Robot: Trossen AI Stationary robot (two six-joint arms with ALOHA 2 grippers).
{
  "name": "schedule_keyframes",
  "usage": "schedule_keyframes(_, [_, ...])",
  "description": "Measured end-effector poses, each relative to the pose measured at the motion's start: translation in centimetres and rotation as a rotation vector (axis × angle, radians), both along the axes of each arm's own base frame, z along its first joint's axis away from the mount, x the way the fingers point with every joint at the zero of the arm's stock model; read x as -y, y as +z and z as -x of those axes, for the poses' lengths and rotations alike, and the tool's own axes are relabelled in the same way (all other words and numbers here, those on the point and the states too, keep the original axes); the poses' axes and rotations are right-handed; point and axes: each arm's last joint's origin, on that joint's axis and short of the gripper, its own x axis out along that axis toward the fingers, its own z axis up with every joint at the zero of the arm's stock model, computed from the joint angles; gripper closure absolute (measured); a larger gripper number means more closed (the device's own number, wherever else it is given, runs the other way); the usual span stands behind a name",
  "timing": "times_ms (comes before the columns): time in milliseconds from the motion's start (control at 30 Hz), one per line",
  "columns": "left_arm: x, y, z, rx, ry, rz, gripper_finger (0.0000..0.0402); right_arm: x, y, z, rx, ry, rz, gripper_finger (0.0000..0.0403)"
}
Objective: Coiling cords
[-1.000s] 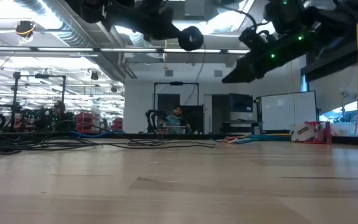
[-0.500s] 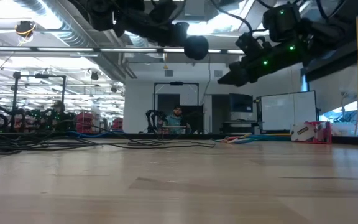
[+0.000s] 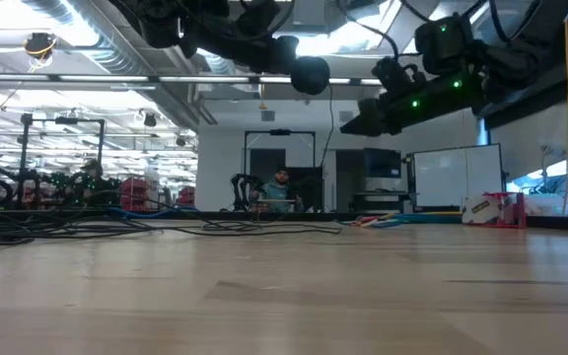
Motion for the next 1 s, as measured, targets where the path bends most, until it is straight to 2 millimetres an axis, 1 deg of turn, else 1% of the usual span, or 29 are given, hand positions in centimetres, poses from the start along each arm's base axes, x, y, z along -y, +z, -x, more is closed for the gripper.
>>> schedule_keyframes(133, [0.0,0.0,0.0,-0.008,-0.001,-0.009,0.0401,0.4,-1.1,-0.5,0.035,0.081,-0.077,0.0274])
schedule_keyframes(267, [0.0,0.0,0.0,-0.011,-0.002,-0.013,0.0401,0.9,-2.1,-1.1,0.007,0.02,-0.083,0.0274])
schedule_keyframes(367, [0.1,0.0,0.0,-0.012,-0.004,-0.014,0.0401,1.2,-2.4,-2.1,0.001,0.065,-0.097,0.0274])
schedule_keyframes(500, [0.2,0.0,-0.1,-0.013,-0.006,-0.015,0.0401,1.6,-2.9,-3.3,-0.008,0.079,-0.103,0.0274])
schedule_keyframes(600, [0.2,0.0,-0.1,-0.012,-0.006,-0.014,0.04,1.8,-3.2,-3.6,-0.019,0.069,-0.103,0.0276])
schedule_keyframes(667, [0.2,0.0,-0.1,-0.013,-0.006,-0.014,0.04,1.8,-3.2,-3.6,-0.023,0.057,-0.098,0.0286])
schedule_keyframes(867, [0.2,0.0,-0.1,-0.018,-0.006,-0.017,0.04,1.8,-3.4,-3.6,-0.052,0.055,-0.081,0.0335])
schedule_keyframes(1000, [0.2,0.0,-0.1,-0.021,-0.006,-0.019,0.04,1.8,-3.6,-3.4,-0.085,0.027,-0.087,0.0357])
